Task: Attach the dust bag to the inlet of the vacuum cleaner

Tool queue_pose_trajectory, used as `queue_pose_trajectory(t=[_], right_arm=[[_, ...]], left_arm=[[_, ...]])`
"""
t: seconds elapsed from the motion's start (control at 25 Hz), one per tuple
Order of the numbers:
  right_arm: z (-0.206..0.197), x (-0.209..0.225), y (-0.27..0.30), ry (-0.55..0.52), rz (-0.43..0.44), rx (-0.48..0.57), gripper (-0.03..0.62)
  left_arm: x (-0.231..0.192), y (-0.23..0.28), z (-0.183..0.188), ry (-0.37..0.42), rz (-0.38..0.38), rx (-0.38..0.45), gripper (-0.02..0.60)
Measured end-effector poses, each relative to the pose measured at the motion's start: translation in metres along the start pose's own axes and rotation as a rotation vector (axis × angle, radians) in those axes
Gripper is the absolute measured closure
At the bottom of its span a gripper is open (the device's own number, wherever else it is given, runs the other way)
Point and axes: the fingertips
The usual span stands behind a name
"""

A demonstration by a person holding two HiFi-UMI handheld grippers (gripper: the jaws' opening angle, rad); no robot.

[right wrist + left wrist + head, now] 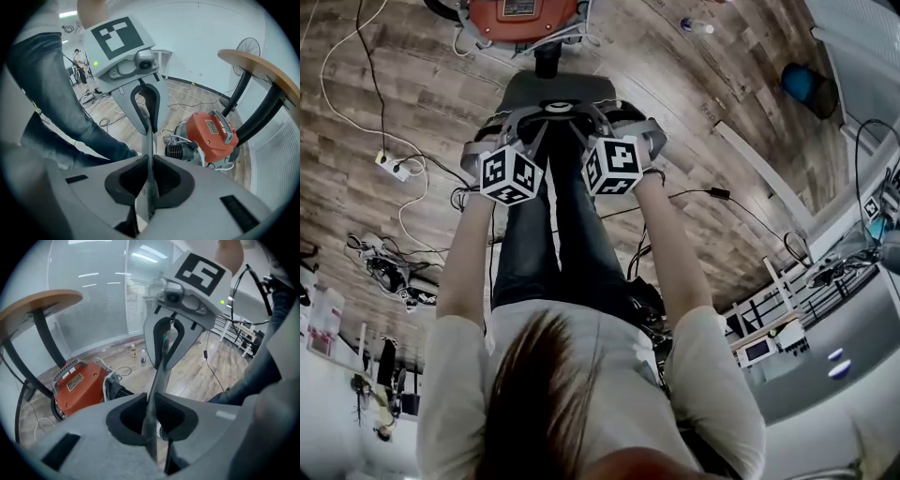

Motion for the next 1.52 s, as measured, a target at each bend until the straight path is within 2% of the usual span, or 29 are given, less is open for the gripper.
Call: queue_pose_trajectory(t=[0.32, 0.84, 1.08, 1.52], right_arm=[[-0.015, 0.012, 0.041, 0.030, -0.007, 0.006, 0.562], [-0.025, 0.025, 0.092, 0.065, 0.016, 0.008, 0.562], [-0.029, 0.029, 0.099, 0.088, 0.019, -0.010, 0.562], [-0.034, 0.041, 0.097, 0.117, 0.001, -0.008, 0.562]], left_arm=[[-0.016, 0.027, -0.029, -0.034, 0.036, -0.083, 0.525], [-0.035, 0.054, -0.069, -0.046, 0.023, -0.134, 0.526], [-0.040, 0.061, -0.073, -0.044, 0.004, -0.139, 0.525], [-0.051, 0.067, -0.066, -0.044, 0.017, -0.137, 0.525]])
Point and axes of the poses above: the fingertips, and each gripper's own axes: y forward along the fingers, x to its right, z out of its top, and after that the axes turned 5 degrees about x, right-handed
